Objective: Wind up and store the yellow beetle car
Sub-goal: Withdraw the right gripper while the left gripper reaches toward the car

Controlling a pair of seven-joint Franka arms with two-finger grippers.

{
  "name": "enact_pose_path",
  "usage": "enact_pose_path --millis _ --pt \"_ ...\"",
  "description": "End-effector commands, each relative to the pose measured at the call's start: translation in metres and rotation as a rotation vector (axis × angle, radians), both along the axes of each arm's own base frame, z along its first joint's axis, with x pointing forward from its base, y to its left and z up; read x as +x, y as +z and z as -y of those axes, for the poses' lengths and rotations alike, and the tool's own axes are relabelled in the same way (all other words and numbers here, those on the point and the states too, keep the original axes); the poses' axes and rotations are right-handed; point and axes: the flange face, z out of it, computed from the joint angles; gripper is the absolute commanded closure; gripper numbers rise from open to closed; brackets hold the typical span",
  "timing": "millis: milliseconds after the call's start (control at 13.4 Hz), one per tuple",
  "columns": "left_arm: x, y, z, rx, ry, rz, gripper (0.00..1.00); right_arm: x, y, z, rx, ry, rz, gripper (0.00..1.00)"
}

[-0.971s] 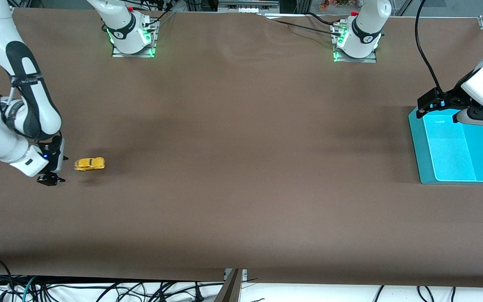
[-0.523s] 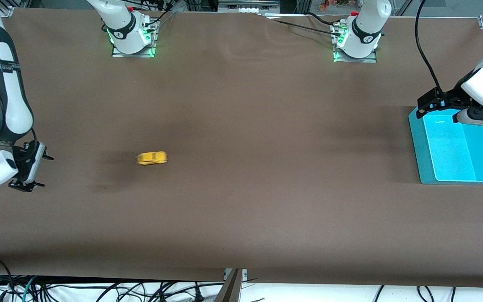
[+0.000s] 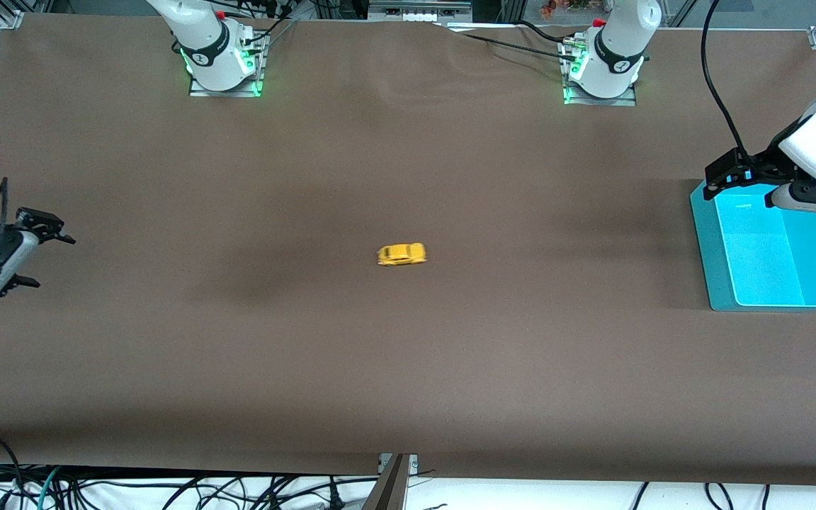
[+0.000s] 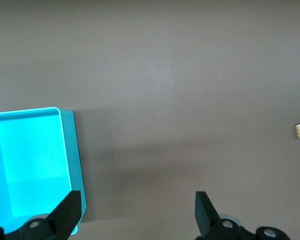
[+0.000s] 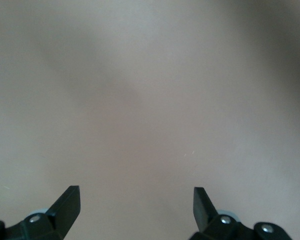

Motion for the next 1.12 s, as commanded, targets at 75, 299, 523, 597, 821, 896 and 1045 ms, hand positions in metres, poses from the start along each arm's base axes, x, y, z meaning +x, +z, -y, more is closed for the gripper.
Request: enact_pose_path --millis 75,299,523,597,821,896,1045 --pt "0.004 0.005 0.000 -0.013 0.000 0.006 0.00 -0.010 0.045 -0.047 -0.048 -0.215 -0.048 0.00" --pt "0.004 0.004 0.001 -0.013 -0.008 0.003 0.00 -0.016 0.071 -0.102 -0.109 -0.443 -0.098 0.00" --pt "0.006 -0.002 0.003 -0.006 -0.028 -0.011 0.00 -0.019 0.081 -0.137 -0.131 -0.562 -0.098 0.00" --pt "0.005 -0.001 0.000 -0.016 -0.061 -0.011 0.00 -0.020 0.082 -0.143 -0.128 -0.554 -0.093 0.00" --pt "0.003 0.002 0.004 -0.016 -0.095 -0.007 0.00 -0.019 0.092 -0.143 -0.125 -0.549 -0.069 0.00" --pt "0.004 0.001 0.005 -0.016 -0.097 -0.011 0.00 -0.024 0.110 -0.140 -0.122 -0.564 -0.032 0.00" --pt "0.003 0.001 0.005 -0.016 -0.095 -0.020 0.00 -0.031 0.130 -0.134 -0.136 -0.573 0.019 0.00"
